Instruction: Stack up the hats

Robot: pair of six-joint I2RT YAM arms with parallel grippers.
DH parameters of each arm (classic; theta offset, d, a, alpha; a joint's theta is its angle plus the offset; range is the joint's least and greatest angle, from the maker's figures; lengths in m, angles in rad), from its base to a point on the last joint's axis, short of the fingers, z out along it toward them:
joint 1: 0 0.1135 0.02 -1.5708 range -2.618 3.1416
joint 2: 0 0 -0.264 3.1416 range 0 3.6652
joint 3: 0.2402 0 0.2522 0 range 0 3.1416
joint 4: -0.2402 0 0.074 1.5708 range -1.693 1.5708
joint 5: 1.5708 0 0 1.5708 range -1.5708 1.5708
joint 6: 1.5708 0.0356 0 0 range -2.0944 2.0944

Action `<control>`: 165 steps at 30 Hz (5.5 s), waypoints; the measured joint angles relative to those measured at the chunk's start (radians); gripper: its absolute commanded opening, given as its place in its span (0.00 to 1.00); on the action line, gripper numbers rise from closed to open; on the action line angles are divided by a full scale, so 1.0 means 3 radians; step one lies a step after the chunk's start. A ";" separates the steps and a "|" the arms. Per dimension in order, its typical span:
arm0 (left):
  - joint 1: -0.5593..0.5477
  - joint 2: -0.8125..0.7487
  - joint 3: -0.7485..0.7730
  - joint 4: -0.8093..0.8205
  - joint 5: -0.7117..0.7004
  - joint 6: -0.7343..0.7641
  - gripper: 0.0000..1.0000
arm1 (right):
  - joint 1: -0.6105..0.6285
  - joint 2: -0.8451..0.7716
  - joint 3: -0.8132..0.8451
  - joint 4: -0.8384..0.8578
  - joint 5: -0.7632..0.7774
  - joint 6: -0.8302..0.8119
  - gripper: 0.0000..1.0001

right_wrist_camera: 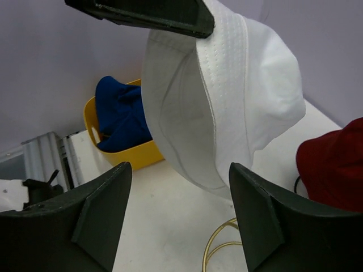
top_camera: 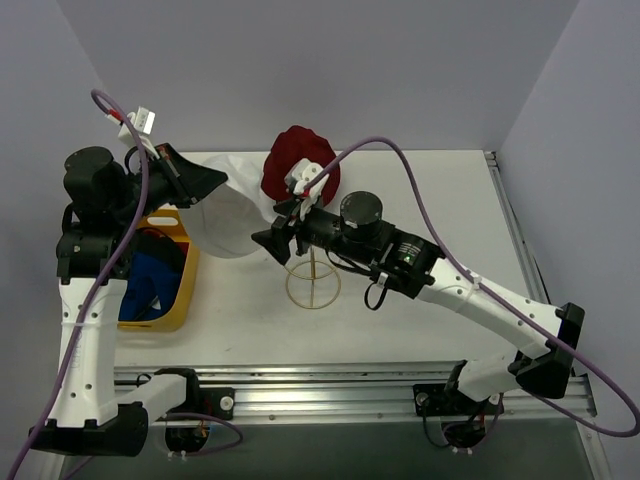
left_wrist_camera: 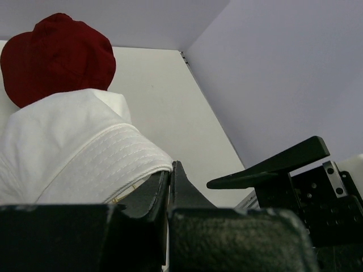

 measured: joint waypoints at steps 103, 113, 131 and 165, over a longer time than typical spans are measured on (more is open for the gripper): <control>-0.0127 0.0942 0.0479 -0.0120 -0.0993 0.0343 0.02 | -0.0713 0.1083 0.0607 0.0342 0.0542 0.1218 0.62; -0.0179 0.1270 0.0612 0.0188 -0.0894 0.0257 0.02 | -0.1080 0.1391 0.0908 0.0785 -0.0069 0.1331 0.06; -0.0506 0.2351 0.1703 0.0473 -0.0774 0.0193 0.02 | -0.1839 0.2021 0.1383 0.1071 -0.0872 0.1595 0.00; -0.0785 0.3286 0.2439 -0.0020 -0.1289 0.0875 0.65 | -0.2492 0.2951 0.1293 0.1517 -0.1314 0.2003 0.00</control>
